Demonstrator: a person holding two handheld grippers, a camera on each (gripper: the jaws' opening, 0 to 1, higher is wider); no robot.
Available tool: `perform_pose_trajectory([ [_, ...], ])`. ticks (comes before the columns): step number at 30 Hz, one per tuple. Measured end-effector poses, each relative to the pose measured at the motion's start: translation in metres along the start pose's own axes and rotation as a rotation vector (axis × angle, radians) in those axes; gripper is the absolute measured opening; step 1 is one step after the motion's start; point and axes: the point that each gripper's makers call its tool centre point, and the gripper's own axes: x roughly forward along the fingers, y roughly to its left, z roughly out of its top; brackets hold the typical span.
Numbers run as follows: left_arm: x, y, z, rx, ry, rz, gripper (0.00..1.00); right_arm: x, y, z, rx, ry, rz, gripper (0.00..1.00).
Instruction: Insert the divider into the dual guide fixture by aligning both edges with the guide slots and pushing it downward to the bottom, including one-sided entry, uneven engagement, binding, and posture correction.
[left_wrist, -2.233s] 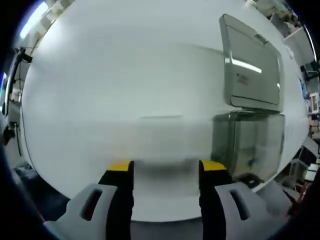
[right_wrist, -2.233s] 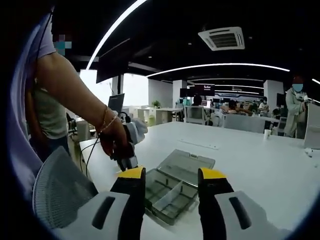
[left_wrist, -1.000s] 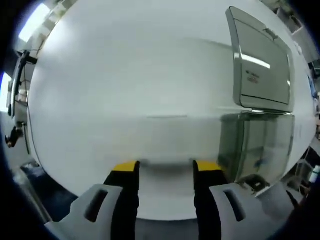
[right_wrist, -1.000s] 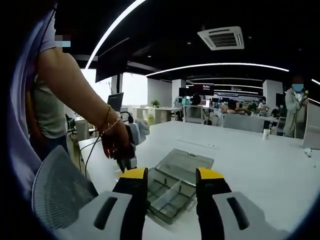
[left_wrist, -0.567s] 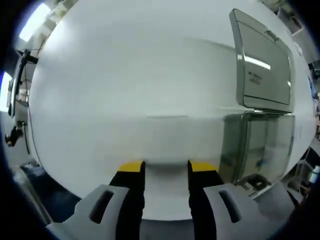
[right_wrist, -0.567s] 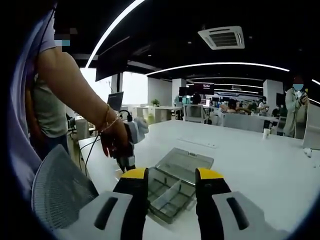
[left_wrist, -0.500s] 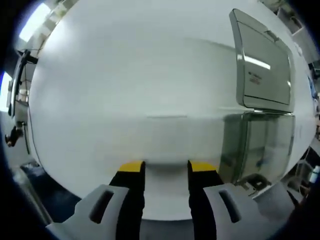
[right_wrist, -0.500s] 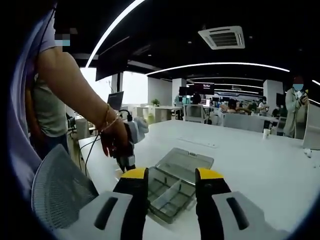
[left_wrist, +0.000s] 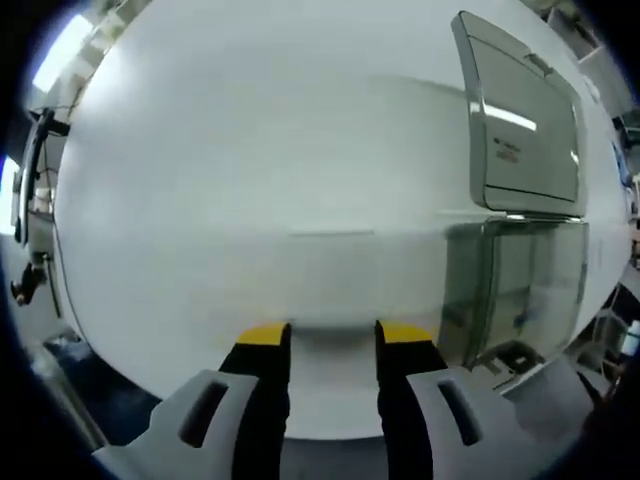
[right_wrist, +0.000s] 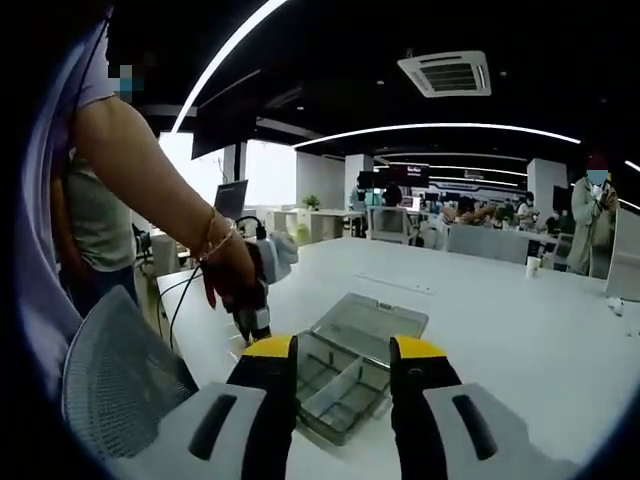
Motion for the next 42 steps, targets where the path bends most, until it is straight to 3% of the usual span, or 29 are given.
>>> perform_pose_trajectory([
  [42,-0.0033,-0.0028,0.0020,-0.102,-0.040,-0.116,0.30,0.0000,0.0009,-0.0042,-0.016,0.016,0.004,0.32],
])
